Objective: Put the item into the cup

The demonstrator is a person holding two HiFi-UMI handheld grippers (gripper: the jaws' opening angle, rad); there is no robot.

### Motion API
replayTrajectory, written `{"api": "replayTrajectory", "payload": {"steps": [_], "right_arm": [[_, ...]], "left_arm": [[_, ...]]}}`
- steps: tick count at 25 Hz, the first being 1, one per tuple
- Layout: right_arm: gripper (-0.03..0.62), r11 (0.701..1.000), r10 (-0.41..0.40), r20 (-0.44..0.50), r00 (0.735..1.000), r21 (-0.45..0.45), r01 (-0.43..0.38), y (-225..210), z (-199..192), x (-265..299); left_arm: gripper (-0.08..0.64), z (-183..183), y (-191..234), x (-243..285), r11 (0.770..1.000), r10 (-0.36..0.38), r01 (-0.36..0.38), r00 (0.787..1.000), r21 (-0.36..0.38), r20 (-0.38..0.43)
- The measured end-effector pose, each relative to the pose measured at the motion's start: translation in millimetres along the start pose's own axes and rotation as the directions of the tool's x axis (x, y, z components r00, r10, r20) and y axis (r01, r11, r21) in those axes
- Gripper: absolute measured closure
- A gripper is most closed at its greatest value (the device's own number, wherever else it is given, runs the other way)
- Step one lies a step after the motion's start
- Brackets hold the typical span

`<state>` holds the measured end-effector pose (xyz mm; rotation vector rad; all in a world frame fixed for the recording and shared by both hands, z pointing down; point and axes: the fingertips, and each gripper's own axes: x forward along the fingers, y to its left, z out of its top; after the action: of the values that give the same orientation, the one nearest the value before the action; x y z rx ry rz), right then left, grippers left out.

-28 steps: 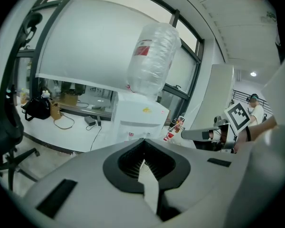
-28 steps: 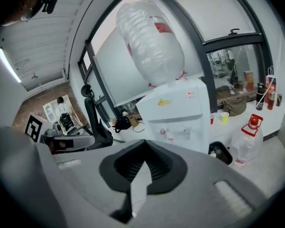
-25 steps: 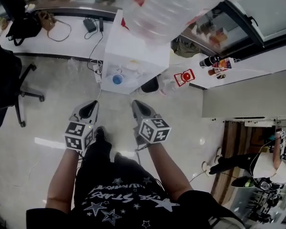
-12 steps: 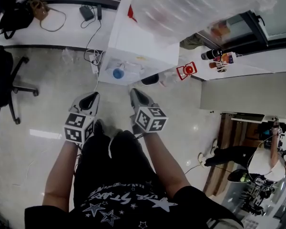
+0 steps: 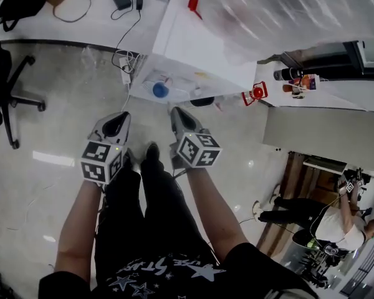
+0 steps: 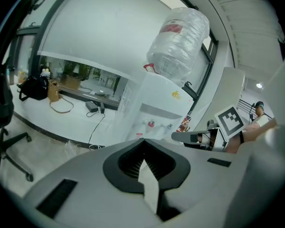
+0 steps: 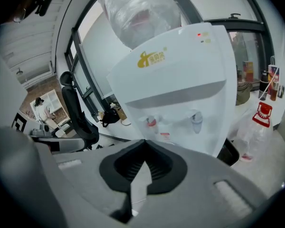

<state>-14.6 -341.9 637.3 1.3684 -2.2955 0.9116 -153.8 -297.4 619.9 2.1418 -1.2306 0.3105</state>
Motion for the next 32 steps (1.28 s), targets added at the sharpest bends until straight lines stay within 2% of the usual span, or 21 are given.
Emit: {"api": "replayTrajectory", "payload": {"steps": [4, 18, 26, 32], "right_arm": [[0.592, 1.000, 0.016, -0.010, 1.000, 0.001, -0.016, -3, -11, 24], [0.592, 0.995, -0.014, 0.024, 1.000, 0.104, 0.012, -34, -24, 80], [0.592, 0.996, -0.026, 0.013, 1.000, 0.086, 0.025, -50, -25, 105], [0.592, 0.998, -0.045, -0.004, 0.999, 0.038, 0.045, -59, -31, 120]], "left_arm": [[0.555, -15, 12, 15, 1.000, 0.008, -0.009, 1.000, -0.030, -0.008], [0.554, -37, 45, 57, 1.000, 0.016, -0.018, 0.997, -0.023, -0.073], [0.555, -38, 48, 78, 1.000, 0.012, -0.015, 0.997, -0.027, -0.082], [0.555, -38, 53, 91, 1.000, 0.010, -0.009, 0.995, 0.011, -0.097]]}}
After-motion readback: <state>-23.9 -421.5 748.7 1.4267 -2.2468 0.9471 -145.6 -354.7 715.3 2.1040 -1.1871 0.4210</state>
